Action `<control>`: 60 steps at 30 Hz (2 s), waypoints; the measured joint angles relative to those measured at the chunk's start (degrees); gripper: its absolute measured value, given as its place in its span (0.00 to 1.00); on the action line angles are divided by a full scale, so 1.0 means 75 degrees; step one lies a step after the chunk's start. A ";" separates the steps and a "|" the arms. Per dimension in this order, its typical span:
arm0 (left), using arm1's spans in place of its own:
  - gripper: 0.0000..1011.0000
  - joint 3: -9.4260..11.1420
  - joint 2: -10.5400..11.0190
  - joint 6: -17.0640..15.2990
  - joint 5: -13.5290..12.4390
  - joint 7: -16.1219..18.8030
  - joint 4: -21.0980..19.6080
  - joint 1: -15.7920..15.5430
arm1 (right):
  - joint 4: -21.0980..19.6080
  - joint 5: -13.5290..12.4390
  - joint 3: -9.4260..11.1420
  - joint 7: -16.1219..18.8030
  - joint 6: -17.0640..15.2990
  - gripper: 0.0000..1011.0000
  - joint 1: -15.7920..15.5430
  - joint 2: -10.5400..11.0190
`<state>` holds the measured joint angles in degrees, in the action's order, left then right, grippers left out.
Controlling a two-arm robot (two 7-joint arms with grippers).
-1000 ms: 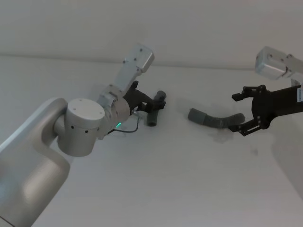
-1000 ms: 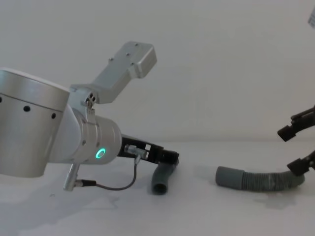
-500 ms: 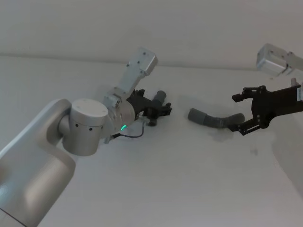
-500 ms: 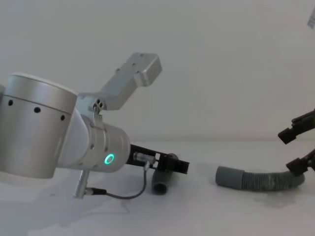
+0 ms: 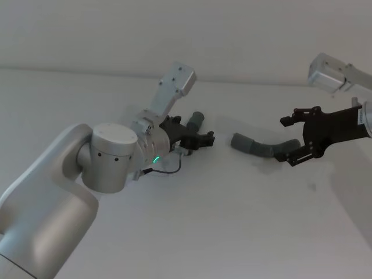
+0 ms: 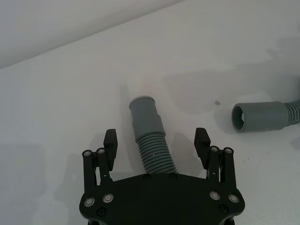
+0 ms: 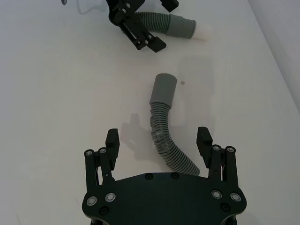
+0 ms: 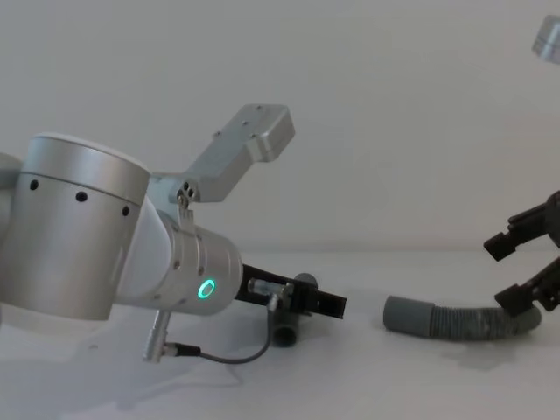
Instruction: Use both hands to pick up one end of the pipe from the table, align the ends, and insert them.
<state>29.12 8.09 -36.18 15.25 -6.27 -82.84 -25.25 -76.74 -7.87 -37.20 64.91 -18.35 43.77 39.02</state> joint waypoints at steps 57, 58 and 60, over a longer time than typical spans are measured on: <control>0.99 -0.0039 -0.0092 -0.0131 0.0005 0.0051 -0.0002 0.0044 | 0.1325 0.0251 -0.0924 -0.0006 -0.0527 0.99 0.0775 -0.0790; 0.99 -0.0039 -0.0092 -0.0131 0.0005 0.0051 -0.0002 0.0044 | 0.1343 0.0256 -0.0935 -0.0011 -0.0527 0.99 0.0780 -0.0796; 0.99 -0.0039 -0.0092 -0.0131 0.0005 0.0050 -0.0002 0.0044 | 0.1396 0.0263 -0.0964 -0.0021 -0.0527 0.99 0.0798 -0.0811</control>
<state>28.82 7.40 -37.17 15.29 -5.90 -82.85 -24.92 -66.27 -5.90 -44.43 64.75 -22.31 49.76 32.94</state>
